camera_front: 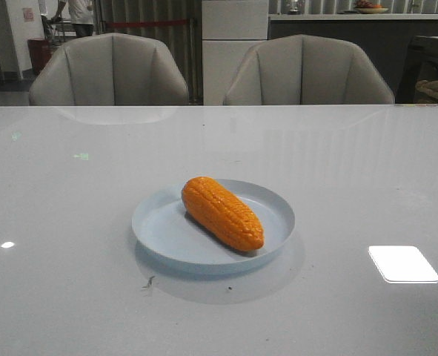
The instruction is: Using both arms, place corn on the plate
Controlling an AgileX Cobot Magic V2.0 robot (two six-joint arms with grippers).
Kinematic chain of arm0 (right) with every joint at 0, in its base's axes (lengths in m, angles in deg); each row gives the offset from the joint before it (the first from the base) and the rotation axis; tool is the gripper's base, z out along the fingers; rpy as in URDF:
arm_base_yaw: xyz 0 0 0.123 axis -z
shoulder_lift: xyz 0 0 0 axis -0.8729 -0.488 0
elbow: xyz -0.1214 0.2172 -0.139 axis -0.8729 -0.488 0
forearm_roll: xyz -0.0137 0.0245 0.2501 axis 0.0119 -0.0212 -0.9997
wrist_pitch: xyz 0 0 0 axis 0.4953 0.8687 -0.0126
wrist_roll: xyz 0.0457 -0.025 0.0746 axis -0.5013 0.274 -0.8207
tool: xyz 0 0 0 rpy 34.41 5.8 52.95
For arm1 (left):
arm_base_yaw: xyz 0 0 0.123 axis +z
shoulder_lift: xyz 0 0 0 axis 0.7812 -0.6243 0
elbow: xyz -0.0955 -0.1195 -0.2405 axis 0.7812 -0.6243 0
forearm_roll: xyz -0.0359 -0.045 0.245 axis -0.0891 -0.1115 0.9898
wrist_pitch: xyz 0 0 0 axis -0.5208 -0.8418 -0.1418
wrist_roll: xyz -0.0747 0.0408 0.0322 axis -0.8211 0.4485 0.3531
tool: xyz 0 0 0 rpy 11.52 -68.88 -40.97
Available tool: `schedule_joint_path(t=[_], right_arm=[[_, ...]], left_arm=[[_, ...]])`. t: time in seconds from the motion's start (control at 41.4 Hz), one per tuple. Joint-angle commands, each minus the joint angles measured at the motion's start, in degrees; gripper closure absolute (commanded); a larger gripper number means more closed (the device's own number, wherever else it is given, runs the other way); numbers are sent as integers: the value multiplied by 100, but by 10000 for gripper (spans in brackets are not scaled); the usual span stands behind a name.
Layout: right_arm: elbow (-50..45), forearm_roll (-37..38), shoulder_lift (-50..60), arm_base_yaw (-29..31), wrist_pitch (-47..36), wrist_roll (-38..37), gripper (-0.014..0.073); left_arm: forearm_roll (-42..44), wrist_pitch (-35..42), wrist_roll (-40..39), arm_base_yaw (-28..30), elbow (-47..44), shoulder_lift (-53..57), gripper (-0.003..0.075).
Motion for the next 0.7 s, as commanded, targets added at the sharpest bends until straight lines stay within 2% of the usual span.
schedule_joint_path(t=[0.0,0.411,0.677], right_arm=[[167,-93,-4,27,-398,42,41],[167,-93,-4,27,-398,42,41],[167,-93,-4,27,-398,42,41]], left_arm=[[154,280,-54,16,106,300,624],[224,237,-54,-3,-1172,2122,624],[224,760,-54,-3,-2053,2885,624]])
